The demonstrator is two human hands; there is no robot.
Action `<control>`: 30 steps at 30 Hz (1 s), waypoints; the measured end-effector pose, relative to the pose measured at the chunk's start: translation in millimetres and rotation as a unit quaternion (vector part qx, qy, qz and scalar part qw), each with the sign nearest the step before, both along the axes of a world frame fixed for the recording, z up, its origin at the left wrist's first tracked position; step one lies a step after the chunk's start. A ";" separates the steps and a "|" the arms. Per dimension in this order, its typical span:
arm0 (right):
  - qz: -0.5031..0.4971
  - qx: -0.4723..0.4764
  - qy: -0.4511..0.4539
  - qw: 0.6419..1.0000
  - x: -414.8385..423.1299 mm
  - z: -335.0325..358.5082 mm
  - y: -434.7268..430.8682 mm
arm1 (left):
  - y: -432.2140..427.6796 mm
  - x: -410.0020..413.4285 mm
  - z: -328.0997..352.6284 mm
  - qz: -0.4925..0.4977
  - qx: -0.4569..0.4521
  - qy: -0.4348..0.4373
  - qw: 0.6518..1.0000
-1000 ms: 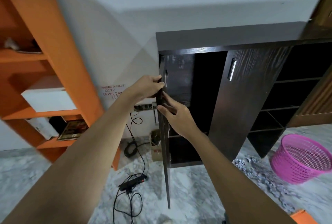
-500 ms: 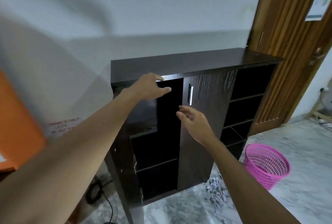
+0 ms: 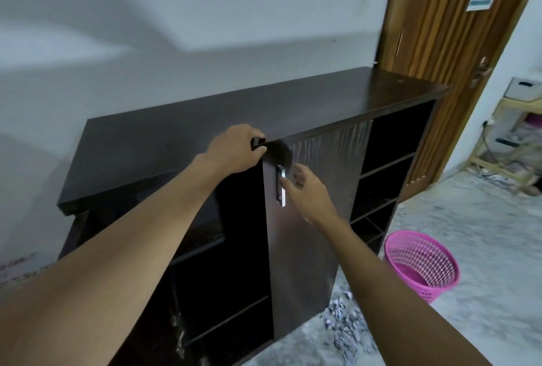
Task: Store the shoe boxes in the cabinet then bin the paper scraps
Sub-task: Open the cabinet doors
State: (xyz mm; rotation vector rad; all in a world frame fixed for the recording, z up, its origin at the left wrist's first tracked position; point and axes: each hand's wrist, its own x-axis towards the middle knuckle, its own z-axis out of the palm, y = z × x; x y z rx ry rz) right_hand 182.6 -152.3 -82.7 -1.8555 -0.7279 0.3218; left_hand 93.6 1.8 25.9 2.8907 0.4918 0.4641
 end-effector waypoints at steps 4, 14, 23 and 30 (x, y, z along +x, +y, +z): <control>-0.052 -0.003 -0.033 0.998 9.3 -6.7 27.8 | 13.0 10.1 -6.5 -0.006 0.002 -0.021 1.000; -0.100 0.068 -0.014 0.993 7.9 -16.8 40.3 | 16.1 16.8 -13.4 -0.004 -0.004 -0.049 0.999; -0.072 0.100 0.036 0.992 -2.8 -16.0 -9.7 | 11.9 15.7 -10.2 0.005 -0.029 -0.059 0.998; -0.070 0.095 0.008 0.993 -14.9 -23.9 -63.7 | 7.6 18.5 -11.5 0.027 -0.049 -0.062 0.997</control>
